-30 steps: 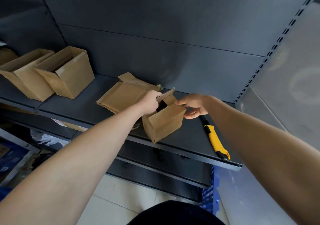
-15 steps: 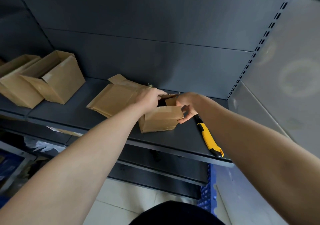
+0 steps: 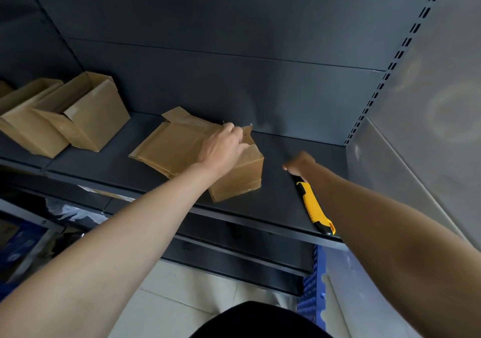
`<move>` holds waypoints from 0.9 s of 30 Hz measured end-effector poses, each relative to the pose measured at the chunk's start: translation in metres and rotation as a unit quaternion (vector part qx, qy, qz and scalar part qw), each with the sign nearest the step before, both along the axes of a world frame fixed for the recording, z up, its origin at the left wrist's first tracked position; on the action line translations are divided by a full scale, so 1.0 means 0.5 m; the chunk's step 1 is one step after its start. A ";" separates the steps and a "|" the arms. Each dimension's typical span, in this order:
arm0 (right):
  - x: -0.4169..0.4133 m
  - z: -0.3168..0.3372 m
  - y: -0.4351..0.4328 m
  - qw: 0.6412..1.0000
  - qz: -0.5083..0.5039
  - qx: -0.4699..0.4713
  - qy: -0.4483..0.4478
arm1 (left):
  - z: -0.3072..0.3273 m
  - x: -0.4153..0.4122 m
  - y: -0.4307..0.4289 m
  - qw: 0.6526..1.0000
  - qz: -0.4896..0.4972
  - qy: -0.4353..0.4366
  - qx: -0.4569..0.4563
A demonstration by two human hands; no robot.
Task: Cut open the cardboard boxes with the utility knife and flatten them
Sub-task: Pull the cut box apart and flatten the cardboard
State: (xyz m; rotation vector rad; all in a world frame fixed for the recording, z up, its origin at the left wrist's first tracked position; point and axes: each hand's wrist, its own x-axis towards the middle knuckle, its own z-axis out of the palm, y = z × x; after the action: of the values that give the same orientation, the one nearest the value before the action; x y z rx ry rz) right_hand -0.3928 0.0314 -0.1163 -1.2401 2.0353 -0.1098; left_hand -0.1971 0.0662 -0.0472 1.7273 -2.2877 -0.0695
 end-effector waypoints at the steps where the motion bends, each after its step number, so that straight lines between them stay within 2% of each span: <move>1: -0.009 -0.020 0.007 0.997 0.035 0.034 0.056 | -0.002 -0.007 0.002 0.999 -0.004 -0.012 0.038; 3: -0.021 -0.048 0.029 0.985 0.088 0.077 0.128 | -0.010 -0.019 0.003 0.994 0.001 -0.050 0.100; 5: -0.030 -0.067 0.046 0.982 0.090 0.064 0.153 | -0.016 -0.027 0.003 0.988 0.017 -0.037 0.150; 7: -0.038 -0.082 0.049 0.986 0.070 0.039 0.146 | -0.018 -0.031 0.002 0.984 0.029 0.005 0.177; 11: -0.053 -0.081 0.029 0.989 0.099 -0.007 0.110 | -0.014 -0.031 0.001 0.977 0.054 0.063 0.198; 12: -0.051 -0.073 0.022 0.992 0.098 -0.024 0.074 | -0.014 -0.028 -0.001 0.975 0.056 0.076 0.202; 13: -0.049 -0.058 0.016 0.995 0.092 -0.039 0.001 | -0.013 -0.027 -0.003 0.973 0.057 0.088 0.206; 15: -0.047 -0.019 0.014 0.979 0.039 -0.056 -0.193 | -0.013 -0.026 -0.006 0.969 0.058 0.107 0.213; 17: -0.048 0.027 0.017 0.958 0.050 -0.060 -0.277 | -0.011 -0.025 -0.007 0.968 0.058 0.111 0.216; 18: -0.050 0.043 0.019 0.954 0.073 -0.068 -0.283 | -0.010 -0.025 -0.008 0.968 0.058 0.112 0.217; 22: -0.050 0.066 0.017 0.963 0.136 -0.110 -0.206 | -0.009 -0.024 -0.008 0.967 0.051 0.120 0.219; 27: -0.025 0.069 0.006 0.970 0.175 -0.096 -0.142 | -0.012 -0.021 -0.009 0.965 0.046 0.125 0.225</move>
State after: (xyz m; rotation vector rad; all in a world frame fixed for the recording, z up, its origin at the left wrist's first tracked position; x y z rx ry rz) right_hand -0.4052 0.0344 -0.0816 -1.5880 1.5658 -0.3038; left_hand -0.2078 0.0618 -0.0530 1.8957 -2.1105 -0.7956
